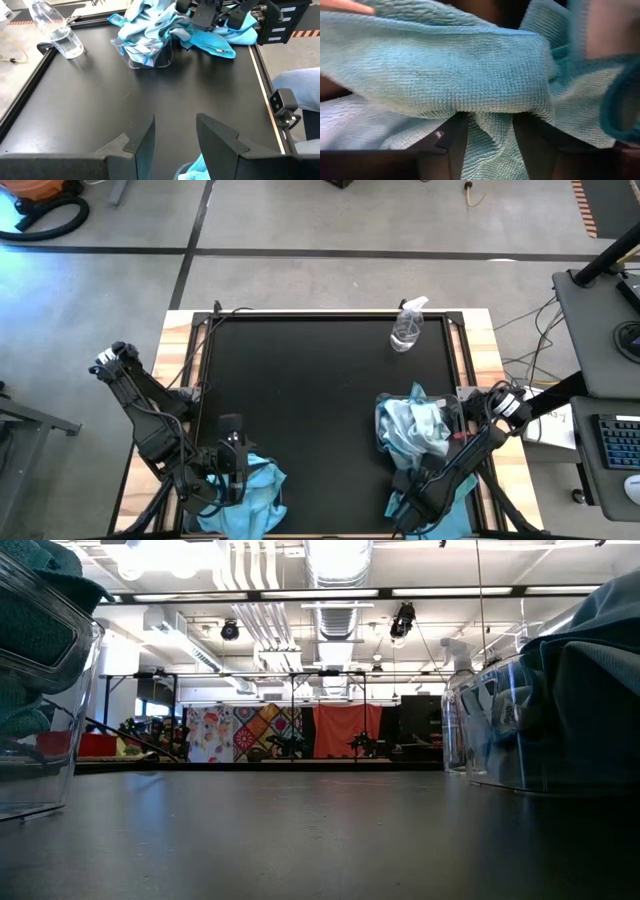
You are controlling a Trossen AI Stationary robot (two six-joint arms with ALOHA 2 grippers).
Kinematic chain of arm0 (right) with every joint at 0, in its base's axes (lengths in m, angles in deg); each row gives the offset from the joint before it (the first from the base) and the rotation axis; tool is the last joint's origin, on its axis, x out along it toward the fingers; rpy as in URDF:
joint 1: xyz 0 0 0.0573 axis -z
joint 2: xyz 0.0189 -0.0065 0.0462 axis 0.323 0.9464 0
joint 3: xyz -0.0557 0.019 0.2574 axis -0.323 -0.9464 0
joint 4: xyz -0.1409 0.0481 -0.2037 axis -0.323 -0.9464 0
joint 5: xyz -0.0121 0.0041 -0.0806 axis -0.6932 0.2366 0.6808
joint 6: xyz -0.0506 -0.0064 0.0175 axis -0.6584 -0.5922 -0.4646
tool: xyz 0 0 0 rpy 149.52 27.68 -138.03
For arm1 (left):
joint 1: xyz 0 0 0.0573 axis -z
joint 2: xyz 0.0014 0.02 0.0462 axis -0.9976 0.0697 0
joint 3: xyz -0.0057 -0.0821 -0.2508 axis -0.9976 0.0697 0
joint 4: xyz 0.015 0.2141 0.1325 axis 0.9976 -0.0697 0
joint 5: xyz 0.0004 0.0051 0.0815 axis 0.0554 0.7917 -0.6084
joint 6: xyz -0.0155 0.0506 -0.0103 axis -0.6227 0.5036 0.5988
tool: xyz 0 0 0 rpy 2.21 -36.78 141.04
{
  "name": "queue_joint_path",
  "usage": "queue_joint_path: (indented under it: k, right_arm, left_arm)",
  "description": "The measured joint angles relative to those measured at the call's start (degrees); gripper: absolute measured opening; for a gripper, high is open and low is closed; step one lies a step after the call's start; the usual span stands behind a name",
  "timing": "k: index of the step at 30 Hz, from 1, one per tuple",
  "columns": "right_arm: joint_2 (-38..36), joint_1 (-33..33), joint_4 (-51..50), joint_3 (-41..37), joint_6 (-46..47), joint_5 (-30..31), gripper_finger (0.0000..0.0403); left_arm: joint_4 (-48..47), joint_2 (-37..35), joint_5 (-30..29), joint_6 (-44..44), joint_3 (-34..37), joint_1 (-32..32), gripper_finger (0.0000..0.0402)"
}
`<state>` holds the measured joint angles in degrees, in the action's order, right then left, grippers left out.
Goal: Sort microfiber towel by color & place in baskets
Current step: Put the blue microfiber towel into the left transparent bin
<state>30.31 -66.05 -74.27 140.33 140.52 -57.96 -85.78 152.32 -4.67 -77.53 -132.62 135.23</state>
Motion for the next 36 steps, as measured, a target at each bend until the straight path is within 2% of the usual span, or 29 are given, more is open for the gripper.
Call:
queue_joint_path:
  k: [10,15,20,24,28,32,36]
  right_arm:
    - [-0.68,0.38,3.50,0.00,-1.31,-2.64,0.0020]
    - [-2.47,0.55,5.41,0.00,-0.88,-4.64,0.0010]
    - [-4.88,0.64,7.79,0.96,-0.41,-3.40,0.0009]
    - [-5.75,0.75,7.94,4.64,-2.57,2.72,0.0009]
    - [-5.79,0.75,8.06,10.04,-8.22,12.58,0.0009]
    - [-5.81,0.75,8.30,15.29,-14.74,23.82,0.0009]
    - [-5.81,0.75,8.25,20.37,-18.41,37.73,0.0009]
  left_arm:
    - [0.04,-0.02,-0.24,-0.04,0.00,0.02,0.0130]
    - [0.08,-0.02,-0.24,-0.06,0.00,0.02,0.0130]
    - [0.13,-0.02,-0.24,-0.06,0.00,0.04,0.0130]
    - [0.19,-0.02,-0.24,-0.06,-0.02,0.04,0.0130]
    - [0.20,-0.02,-0.24,-0.06,0.00,0.04,0.0130]
    - [0.22,-0.02,-0.24,-0.06,0.00,0.04,0.0130]
    - [0.27,-0.02,-0.24,-0.08,0.00,0.04,0.0130]
